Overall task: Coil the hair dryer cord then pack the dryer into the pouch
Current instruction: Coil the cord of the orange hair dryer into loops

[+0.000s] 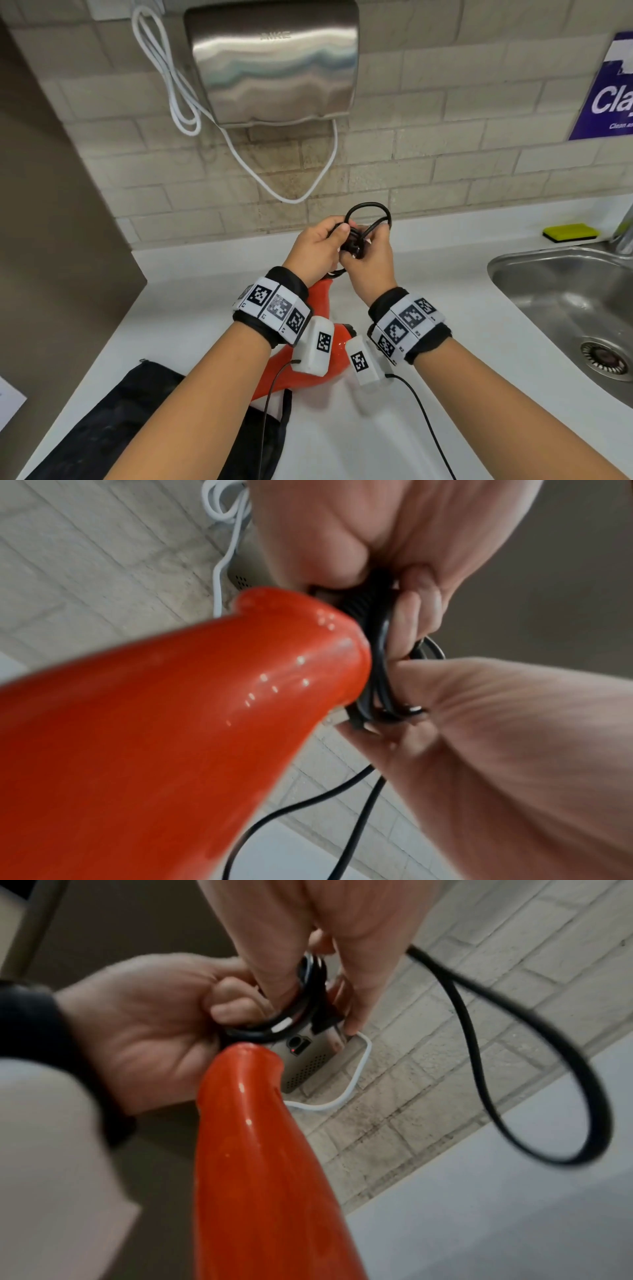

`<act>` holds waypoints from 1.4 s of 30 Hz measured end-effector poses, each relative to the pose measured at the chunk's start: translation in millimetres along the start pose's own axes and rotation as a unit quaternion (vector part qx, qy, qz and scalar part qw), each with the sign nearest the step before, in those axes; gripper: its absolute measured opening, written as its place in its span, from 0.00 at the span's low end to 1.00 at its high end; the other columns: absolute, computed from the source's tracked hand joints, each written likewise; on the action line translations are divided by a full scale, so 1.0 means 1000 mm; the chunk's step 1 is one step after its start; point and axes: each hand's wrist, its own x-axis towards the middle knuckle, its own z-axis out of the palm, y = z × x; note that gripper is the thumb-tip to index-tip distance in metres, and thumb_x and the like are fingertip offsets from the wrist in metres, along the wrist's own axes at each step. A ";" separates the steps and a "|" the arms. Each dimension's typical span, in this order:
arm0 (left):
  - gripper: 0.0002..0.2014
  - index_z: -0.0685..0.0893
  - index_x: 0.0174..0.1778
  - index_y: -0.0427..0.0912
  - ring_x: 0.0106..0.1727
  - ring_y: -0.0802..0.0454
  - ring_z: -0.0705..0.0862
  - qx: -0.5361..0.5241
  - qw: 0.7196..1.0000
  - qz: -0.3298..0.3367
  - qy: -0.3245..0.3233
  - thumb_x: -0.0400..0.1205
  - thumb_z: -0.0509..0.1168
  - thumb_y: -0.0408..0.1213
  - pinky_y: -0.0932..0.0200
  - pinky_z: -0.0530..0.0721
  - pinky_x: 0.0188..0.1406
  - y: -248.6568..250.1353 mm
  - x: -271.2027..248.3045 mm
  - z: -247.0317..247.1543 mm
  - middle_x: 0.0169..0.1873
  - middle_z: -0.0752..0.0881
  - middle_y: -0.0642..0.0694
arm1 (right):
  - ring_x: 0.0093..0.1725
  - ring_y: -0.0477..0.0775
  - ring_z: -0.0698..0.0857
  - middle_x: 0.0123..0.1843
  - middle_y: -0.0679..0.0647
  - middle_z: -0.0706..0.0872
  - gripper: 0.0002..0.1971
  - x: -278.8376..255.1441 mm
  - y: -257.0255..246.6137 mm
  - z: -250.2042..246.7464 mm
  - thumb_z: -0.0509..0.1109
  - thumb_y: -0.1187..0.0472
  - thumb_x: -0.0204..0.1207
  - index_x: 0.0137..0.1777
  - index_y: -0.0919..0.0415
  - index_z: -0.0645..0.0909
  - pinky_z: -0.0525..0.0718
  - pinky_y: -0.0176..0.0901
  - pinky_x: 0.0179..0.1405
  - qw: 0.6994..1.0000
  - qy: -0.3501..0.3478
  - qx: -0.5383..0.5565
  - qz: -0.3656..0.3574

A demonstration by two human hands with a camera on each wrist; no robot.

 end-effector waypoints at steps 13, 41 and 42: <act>0.08 0.77 0.54 0.42 0.11 0.63 0.63 -0.022 0.997 -0.012 0.077 0.86 0.53 0.33 0.71 0.63 0.12 -0.004 0.005 -0.008 0.30 0.78 0.51 | 0.30 0.43 0.71 0.31 0.47 0.72 0.05 -0.017 0.024 -0.009 0.59 0.57 0.74 0.42 0.58 0.69 0.70 0.34 0.33 0.983 -0.164 -0.061 -0.061; 0.11 0.77 0.45 0.45 0.12 0.64 0.61 -0.053 0.995 -0.006 0.085 0.87 0.50 0.34 0.70 0.60 0.13 -0.006 -0.002 -0.028 0.35 0.76 0.50 | 0.56 0.58 0.84 0.64 0.60 0.82 0.16 0.005 0.066 -0.039 0.55 0.66 0.80 0.64 0.56 0.77 0.82 0.48 0.59 0.885 -0.244 -0.362 0.165; 0.11 0.77 0.45 0.45 0.12 0.64 0.61 -0.056 0.996 -0.006 0.076 0.87 0.50 0.34 0.70 0.59 0.13 -0.006 -0.002 -0.026 0.35 0.77 0.50 | 0.48 0.53 0.86 0.64 0.60 0.82 0.17 0.006 0.052 -0.032 0.55 0.68 0.80 0.66 0.59 0.76 0.85 0.43 0.49 0.908 -0.263 -0.292 0.148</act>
